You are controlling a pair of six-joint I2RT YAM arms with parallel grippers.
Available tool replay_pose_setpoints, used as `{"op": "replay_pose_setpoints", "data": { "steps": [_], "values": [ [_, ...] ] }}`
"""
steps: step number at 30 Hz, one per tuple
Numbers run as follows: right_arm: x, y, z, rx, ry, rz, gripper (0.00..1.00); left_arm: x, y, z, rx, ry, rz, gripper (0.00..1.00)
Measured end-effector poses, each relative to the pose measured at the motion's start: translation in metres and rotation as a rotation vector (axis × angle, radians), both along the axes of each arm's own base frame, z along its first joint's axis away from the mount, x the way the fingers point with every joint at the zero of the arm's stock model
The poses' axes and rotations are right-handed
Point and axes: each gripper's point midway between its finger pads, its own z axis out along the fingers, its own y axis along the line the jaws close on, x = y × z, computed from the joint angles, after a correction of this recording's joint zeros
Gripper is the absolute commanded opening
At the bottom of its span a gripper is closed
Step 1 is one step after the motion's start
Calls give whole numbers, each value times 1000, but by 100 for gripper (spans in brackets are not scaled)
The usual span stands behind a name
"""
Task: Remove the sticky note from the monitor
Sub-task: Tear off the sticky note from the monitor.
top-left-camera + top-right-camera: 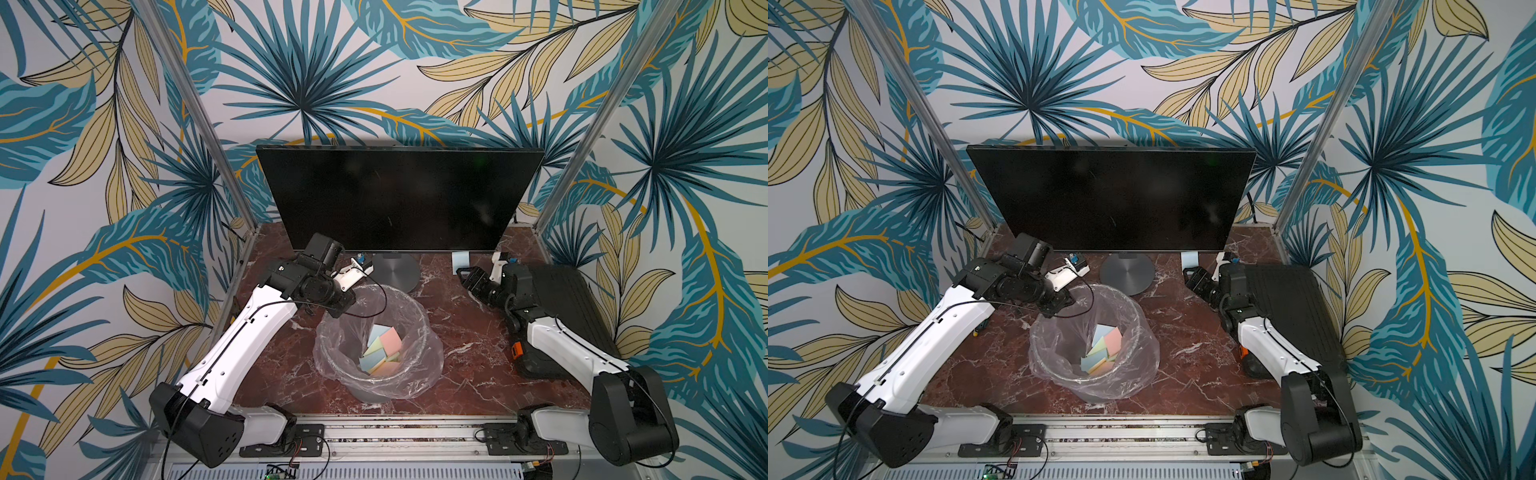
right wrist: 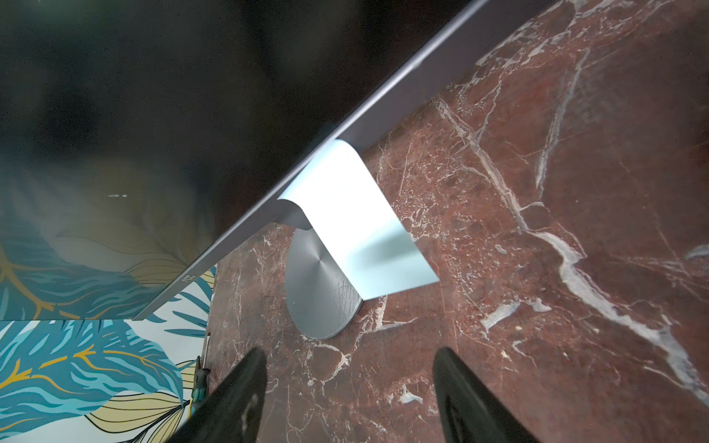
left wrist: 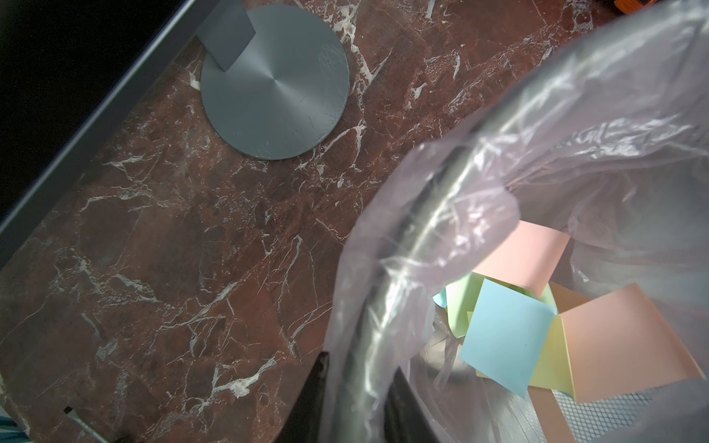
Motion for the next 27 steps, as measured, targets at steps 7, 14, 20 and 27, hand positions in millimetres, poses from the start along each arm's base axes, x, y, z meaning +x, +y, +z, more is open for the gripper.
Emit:
{"op": "replay_pose_setpoints", "data": {
  "steps": [7,14,20,27],
  "values": [
    [13,-5,-14,-10,1,-20,72,0,0,0,0,-1,0,24],
    [26,-5,-24,-16,-40,-18,72,0,0,0,0,-1,1,25],
    [34,-6,-37,-11,-68,-20,72,0,0,0,-1,0,3,26],
    [37,-5,-39,-11,-115,-2,71,0,0,0,1,0,4,26]
  ]
}}
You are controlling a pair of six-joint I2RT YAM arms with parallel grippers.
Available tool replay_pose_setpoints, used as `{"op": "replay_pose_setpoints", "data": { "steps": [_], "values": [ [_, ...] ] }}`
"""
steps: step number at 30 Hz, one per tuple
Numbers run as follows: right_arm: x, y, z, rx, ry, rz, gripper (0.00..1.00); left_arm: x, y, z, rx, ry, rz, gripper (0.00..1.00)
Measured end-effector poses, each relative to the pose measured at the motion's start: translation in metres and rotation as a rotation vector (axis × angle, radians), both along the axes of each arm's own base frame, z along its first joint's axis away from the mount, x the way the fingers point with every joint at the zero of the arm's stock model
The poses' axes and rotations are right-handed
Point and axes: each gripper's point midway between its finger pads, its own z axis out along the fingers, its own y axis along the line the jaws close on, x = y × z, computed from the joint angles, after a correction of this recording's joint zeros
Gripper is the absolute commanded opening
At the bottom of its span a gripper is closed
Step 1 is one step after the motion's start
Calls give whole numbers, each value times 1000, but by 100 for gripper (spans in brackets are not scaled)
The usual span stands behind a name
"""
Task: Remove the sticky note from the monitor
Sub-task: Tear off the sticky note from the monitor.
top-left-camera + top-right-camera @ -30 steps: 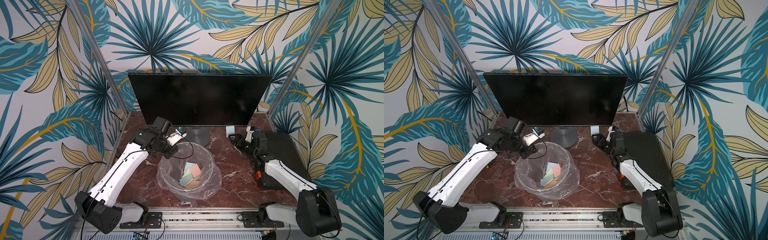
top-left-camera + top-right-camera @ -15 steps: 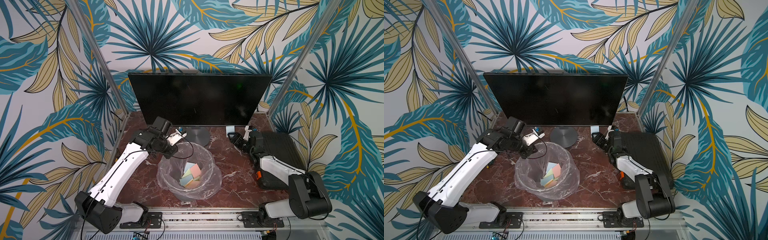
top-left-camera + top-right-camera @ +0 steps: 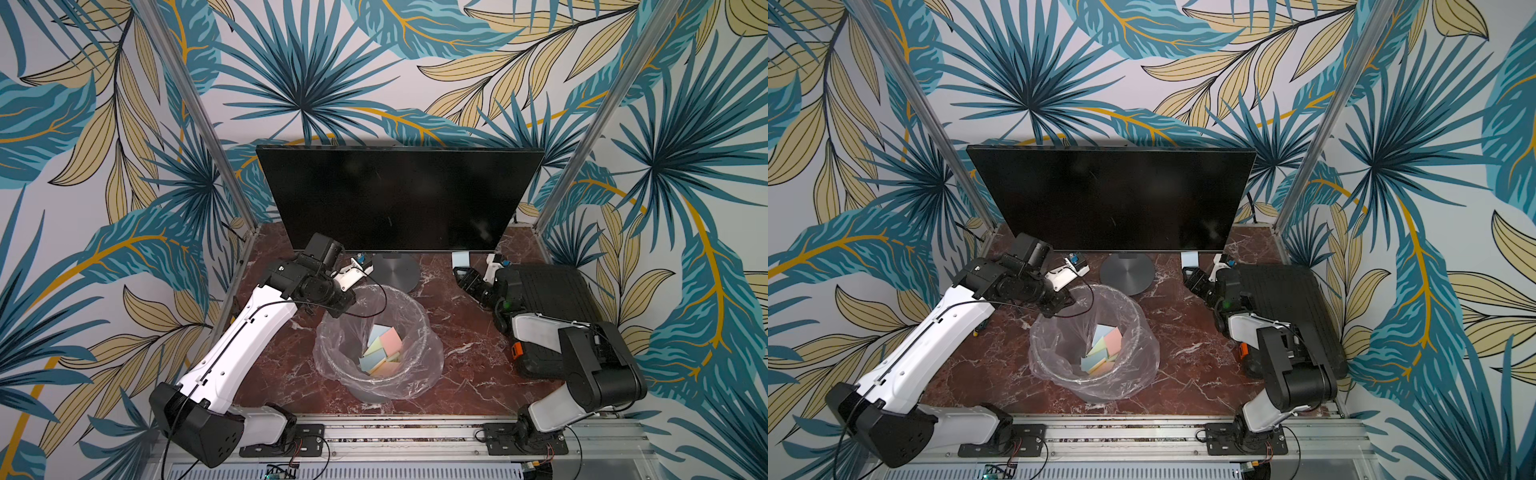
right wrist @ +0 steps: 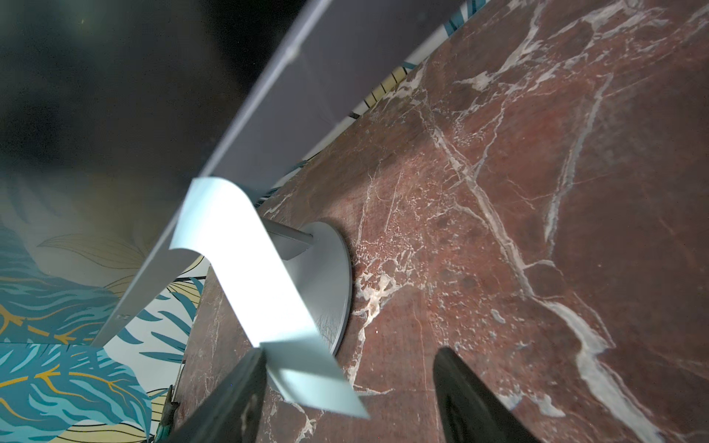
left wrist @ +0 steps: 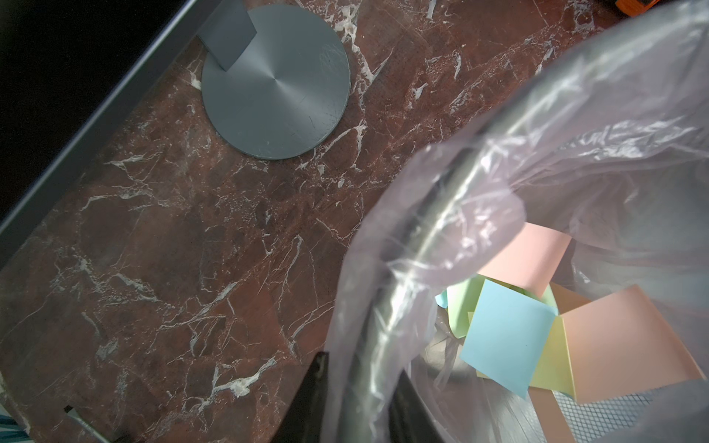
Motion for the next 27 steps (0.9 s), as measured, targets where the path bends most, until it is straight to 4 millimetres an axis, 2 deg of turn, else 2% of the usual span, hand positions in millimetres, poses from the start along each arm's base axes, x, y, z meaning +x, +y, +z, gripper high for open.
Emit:
{"op": "replay_pose_setpoints", "data": {
  "steps": [7,22,27],
  "values": [
    [3,2,11,-6,-54,25,71,0,0,0,1,0,1,26],
    [8,4,11,-12,-59,56,60,1,1,-1,5,0,2,27],
    [8,5,12,-20,-64,62,59,1,1,-1,6,2,3,27]
  ]
}}
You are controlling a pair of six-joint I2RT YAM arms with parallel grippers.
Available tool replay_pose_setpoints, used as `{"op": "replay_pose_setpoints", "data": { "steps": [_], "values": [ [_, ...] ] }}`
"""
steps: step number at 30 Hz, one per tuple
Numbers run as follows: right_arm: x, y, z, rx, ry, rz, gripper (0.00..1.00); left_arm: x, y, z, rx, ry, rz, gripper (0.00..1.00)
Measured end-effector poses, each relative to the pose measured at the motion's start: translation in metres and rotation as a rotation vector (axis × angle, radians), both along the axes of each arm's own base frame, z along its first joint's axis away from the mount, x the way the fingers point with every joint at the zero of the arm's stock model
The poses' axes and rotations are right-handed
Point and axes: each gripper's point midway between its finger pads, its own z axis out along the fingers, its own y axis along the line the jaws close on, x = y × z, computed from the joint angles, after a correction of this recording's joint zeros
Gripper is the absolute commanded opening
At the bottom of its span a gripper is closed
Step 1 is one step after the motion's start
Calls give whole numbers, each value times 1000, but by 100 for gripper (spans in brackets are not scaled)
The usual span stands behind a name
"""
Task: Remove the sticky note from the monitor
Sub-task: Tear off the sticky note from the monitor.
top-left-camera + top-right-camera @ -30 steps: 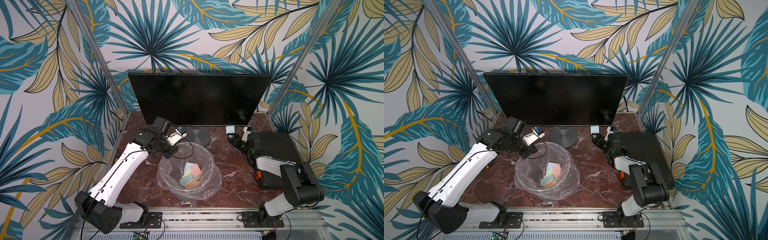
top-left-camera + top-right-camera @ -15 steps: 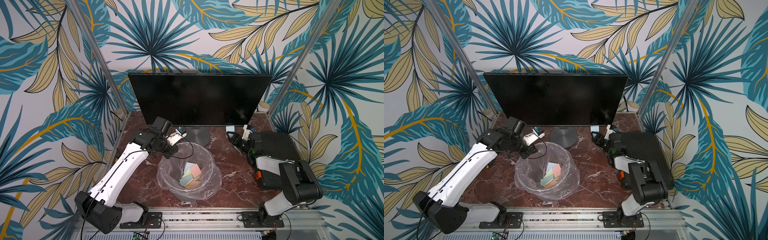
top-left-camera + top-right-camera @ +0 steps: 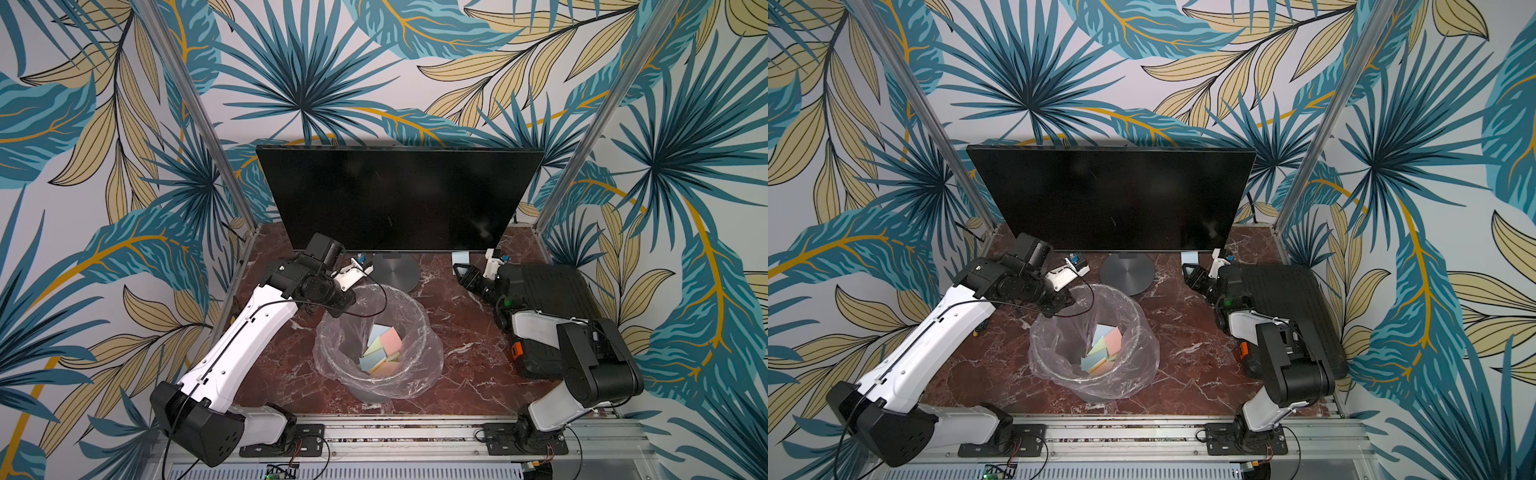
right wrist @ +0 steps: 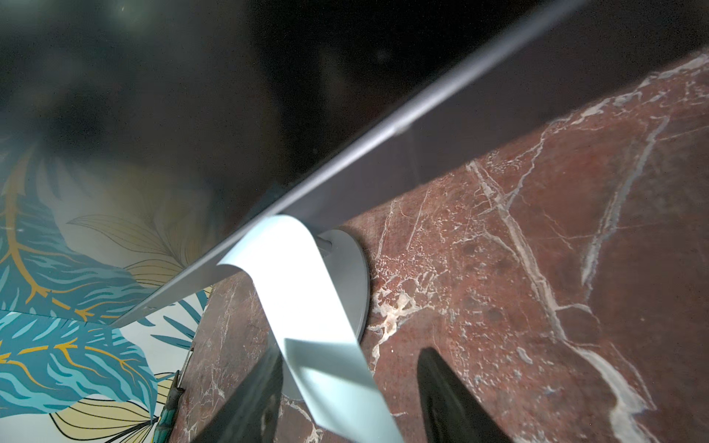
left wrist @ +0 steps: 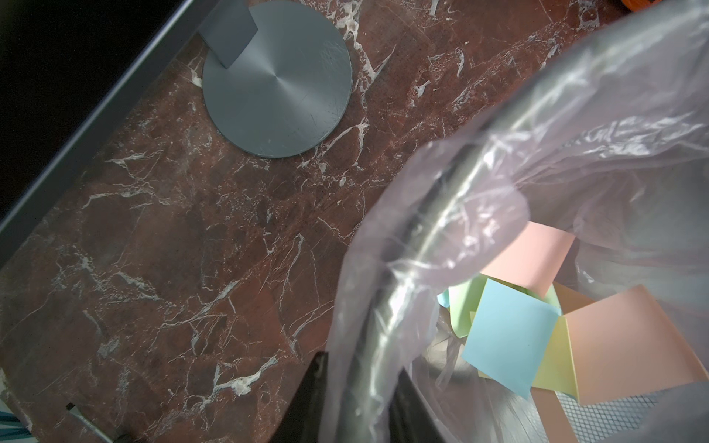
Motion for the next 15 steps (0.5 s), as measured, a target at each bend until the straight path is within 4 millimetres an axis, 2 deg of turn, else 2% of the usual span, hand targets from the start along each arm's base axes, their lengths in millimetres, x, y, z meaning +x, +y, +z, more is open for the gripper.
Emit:
{"op": "replay_pose_setpoints", "data": {
  "steps": [12,15],
  "values": [
    [2,-3,13,-19,-35,-1,59,0,0,-1,1,2,0,27],
    [4,-4,15,-20,-40,-1,62,0,0,-1,1,2,0,27]
  ]
}}
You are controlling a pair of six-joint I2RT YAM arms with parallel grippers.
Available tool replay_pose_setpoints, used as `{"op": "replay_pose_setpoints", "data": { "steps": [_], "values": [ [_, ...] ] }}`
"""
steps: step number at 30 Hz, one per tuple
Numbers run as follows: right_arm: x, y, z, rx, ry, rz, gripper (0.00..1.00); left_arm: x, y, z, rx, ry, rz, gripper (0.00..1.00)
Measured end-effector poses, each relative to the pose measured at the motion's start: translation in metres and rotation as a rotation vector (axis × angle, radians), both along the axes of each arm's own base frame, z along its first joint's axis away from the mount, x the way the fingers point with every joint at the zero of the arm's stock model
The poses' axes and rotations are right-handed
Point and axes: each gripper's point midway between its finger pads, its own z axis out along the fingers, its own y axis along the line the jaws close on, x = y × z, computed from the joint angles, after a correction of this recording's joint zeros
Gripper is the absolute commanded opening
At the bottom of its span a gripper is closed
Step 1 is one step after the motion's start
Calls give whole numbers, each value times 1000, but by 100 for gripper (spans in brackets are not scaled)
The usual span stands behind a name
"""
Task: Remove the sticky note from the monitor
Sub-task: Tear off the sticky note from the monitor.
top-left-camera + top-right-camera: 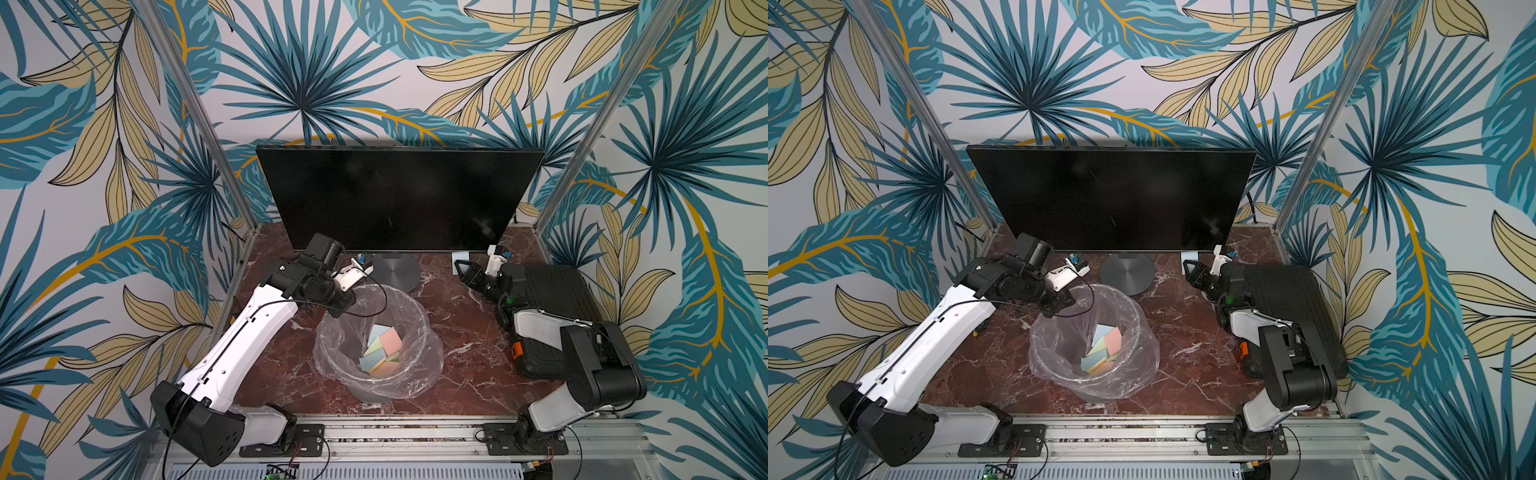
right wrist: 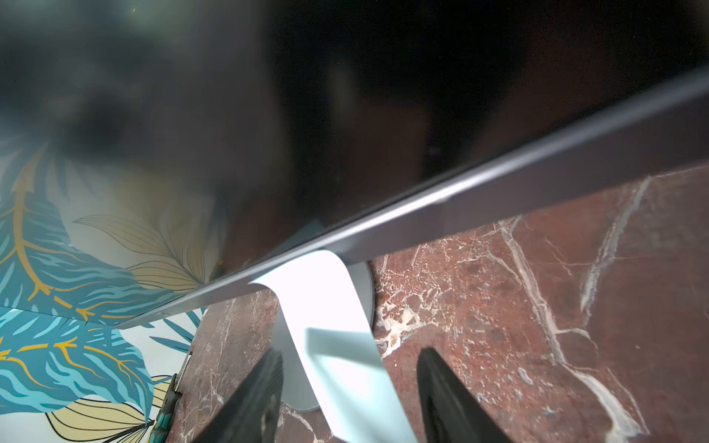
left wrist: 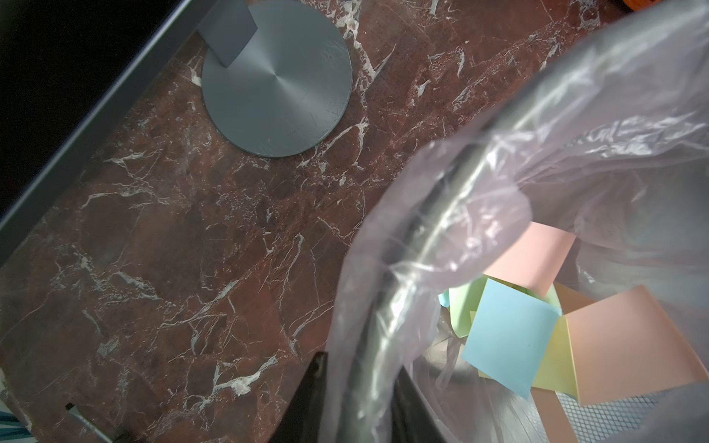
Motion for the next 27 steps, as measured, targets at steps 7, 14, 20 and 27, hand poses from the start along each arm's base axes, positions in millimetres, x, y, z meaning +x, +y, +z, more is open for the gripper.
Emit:
{"op": "replay_pose_setpoints", "data": {
  "steps": [7,14,20,27],
  "values": [
    [2,-1,4,0,-9,-2,74,0,0,0,0,0,0,27],
    [3,-4,4,0,-8,-8,83,0,0,0,0,0,0,27],
    [4,-9,-1,-2,-2,-14,88,0,0,0,0,0,0,27],
    [6,-6,-27,11,48,28,88,0,0,0,0,0,0,27]
  ]
}}
